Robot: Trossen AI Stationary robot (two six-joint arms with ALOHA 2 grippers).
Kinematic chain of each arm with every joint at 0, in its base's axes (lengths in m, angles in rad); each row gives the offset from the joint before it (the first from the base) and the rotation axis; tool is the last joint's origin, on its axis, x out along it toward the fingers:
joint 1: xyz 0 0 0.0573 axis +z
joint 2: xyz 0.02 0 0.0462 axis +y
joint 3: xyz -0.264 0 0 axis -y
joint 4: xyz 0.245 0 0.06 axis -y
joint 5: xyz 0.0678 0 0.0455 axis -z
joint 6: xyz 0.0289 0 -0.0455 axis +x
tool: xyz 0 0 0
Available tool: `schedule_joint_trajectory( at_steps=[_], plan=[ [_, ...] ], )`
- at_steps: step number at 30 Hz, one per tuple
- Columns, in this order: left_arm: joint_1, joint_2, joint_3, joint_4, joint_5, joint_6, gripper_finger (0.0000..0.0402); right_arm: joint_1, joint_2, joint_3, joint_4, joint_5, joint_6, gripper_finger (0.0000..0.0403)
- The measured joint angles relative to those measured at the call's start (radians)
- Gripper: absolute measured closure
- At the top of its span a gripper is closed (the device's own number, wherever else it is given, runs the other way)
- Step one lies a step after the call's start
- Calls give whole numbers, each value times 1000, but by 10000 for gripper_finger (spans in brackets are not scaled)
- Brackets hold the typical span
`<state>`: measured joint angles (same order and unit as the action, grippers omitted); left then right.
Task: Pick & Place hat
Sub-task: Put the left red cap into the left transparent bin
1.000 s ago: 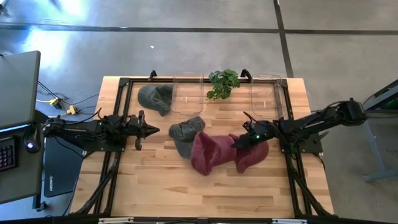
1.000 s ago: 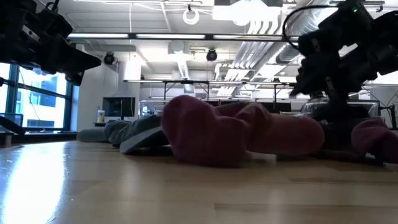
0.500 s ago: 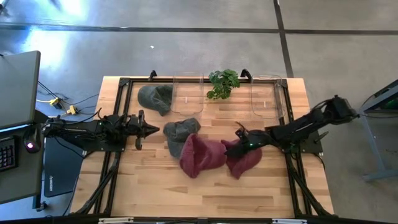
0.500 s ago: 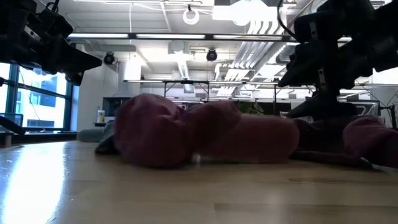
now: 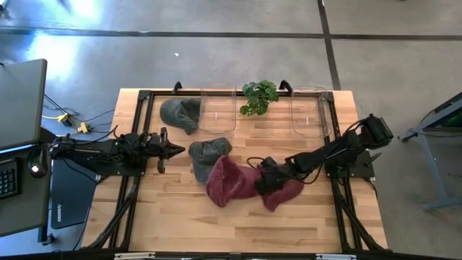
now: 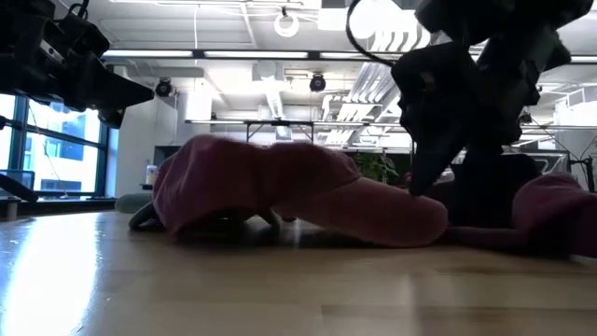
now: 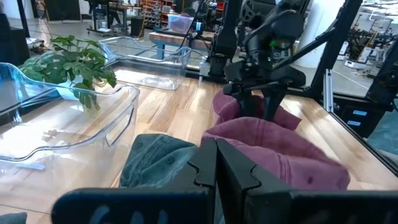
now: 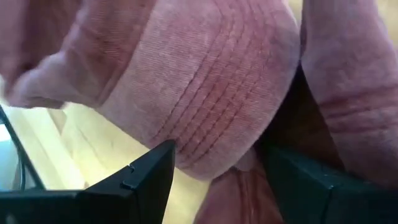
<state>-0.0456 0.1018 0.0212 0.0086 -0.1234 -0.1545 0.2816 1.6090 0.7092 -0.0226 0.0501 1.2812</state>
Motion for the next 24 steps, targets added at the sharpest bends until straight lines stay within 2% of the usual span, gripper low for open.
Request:
schedule_joint_trajectory(
  at_steps=[13,19,24],
  plan=[
    [0,0,0,-3,8,0,401,9,-2,-228,631,110,50,167],
    [0,0,0,-4,8,0,401,7,7,-205,659,131,-23,190],
    [0,0,0,-3,2,0,401,6,92,-142,655,135,-38,229]
  ],
)
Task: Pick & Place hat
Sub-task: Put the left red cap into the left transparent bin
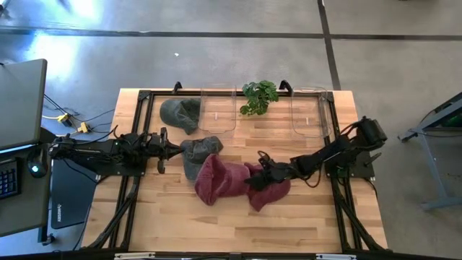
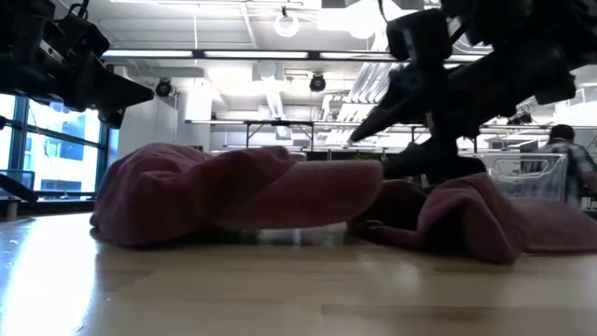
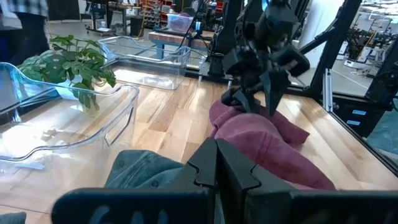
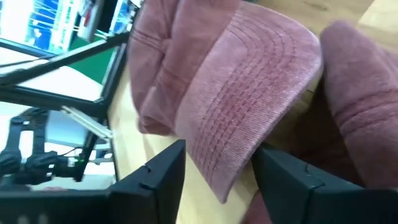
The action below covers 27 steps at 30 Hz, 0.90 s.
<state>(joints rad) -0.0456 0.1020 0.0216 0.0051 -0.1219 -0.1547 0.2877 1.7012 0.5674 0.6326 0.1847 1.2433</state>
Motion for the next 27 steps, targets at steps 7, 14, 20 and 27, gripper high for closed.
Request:
schedule_joint_trajectory(
  at_steps=[7,14,20,27],
  plan=[
    [0,0,0,0,-2,0,401,0,143,73,141,9,-69,256],
    [0,0,0,1,-2,0,401,1,205,124,165,126,-151,300],
    [0,0,4,-1,11,-4,401,7,205,157,172,222,-294,388],
    [-3,73,148,-46,30,-12,401,136,21,133,129,476,-478,394]
  ],
)
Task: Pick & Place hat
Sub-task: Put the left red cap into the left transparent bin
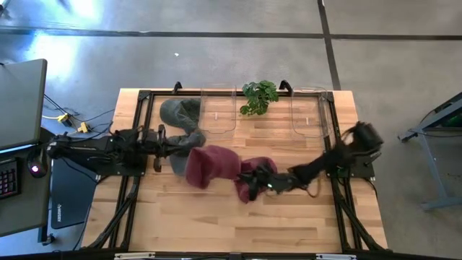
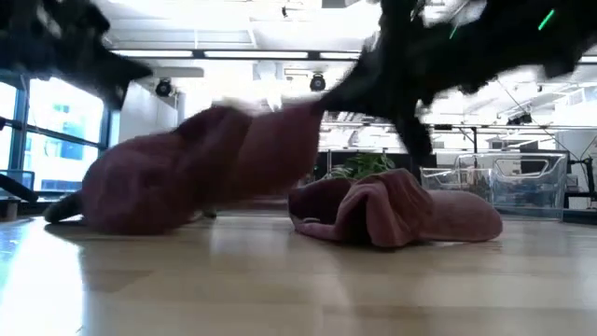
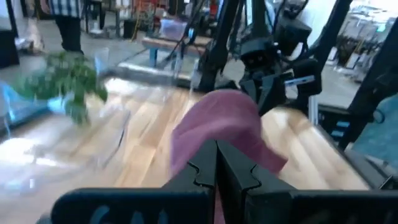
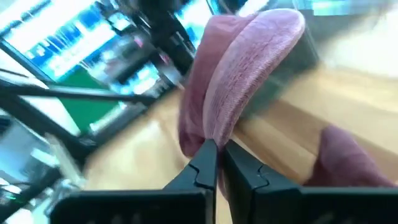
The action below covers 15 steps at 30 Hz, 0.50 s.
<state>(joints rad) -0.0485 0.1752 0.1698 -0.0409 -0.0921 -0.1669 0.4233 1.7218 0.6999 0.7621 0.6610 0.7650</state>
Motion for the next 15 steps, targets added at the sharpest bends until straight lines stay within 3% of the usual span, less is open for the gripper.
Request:
schedule_joint_trajectory(
  at_steps=[6,10,13,15],
  plan=[
    [-112,237,183,-7,-105,103,401,183,-156,-24,-58,339,-122,397],
    [-258,463,331,-8,-226,194,402,264,-174,-24,-43,325,-224,398],
    [-387,643,450,-29,-296,253,402,291,-145,-24,-43,327,-211,398],
    [-480,753,537,-61,-371,268,402,301,-112,-23,-29,383,-172,398]
  ],
)
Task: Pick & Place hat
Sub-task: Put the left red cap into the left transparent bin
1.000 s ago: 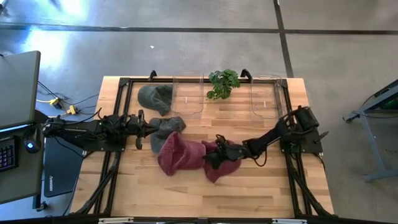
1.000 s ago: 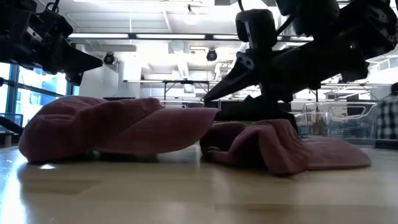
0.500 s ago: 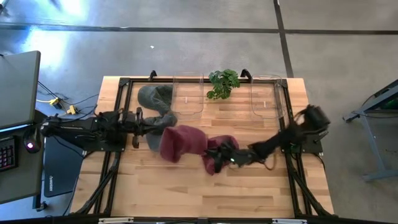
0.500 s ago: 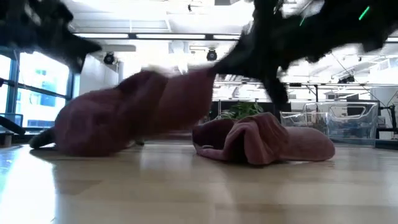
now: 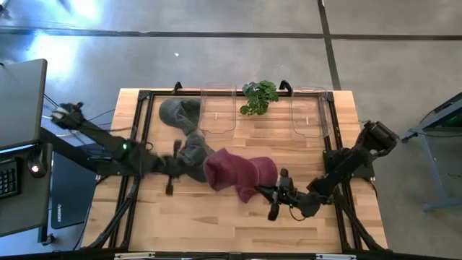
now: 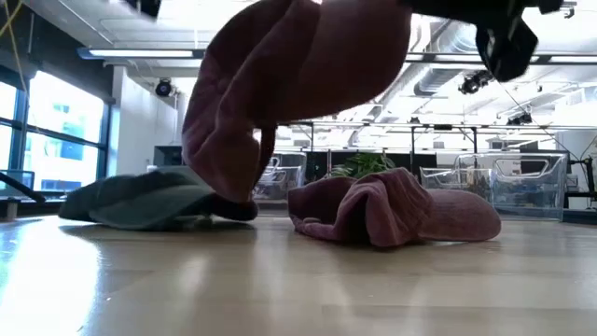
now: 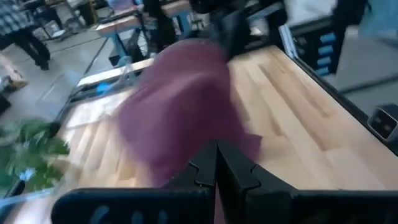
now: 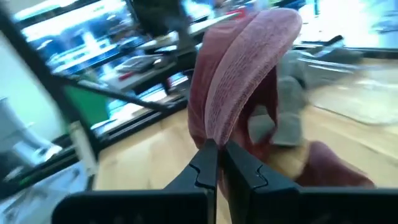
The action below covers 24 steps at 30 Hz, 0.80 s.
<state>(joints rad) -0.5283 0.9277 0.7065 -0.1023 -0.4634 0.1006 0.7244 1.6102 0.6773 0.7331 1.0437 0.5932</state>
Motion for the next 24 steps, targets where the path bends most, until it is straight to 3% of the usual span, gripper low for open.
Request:
schedule_joint_trajectory(
  at_steps=[3,6,10,13,15,19,24],
  plan=[
    [-132,153,133,-107,-179,-36,402,17,50,0,67,118,29,399],
    [-229,300,249,-253,-369,-166,402,30,81,8,133,116,-28,399],
    [-295,446,353,-502,-562,-439,402,52,108,56,180,-55,-173,400],
    [-312,489,372,-636,-599,-664,402,78,118,112,186,-179,-271,399],
    [-312,499,368,-635,-604,-738,402,94,129,153,184,-216,-343,399],
    [-326,499,353,-499,-616,-651,402,123,160,226,185,-263,-447,400],
    [-366,494,352,-178,-579,-252,402,139,212,285,197,-396,-569,397]
  ],
)
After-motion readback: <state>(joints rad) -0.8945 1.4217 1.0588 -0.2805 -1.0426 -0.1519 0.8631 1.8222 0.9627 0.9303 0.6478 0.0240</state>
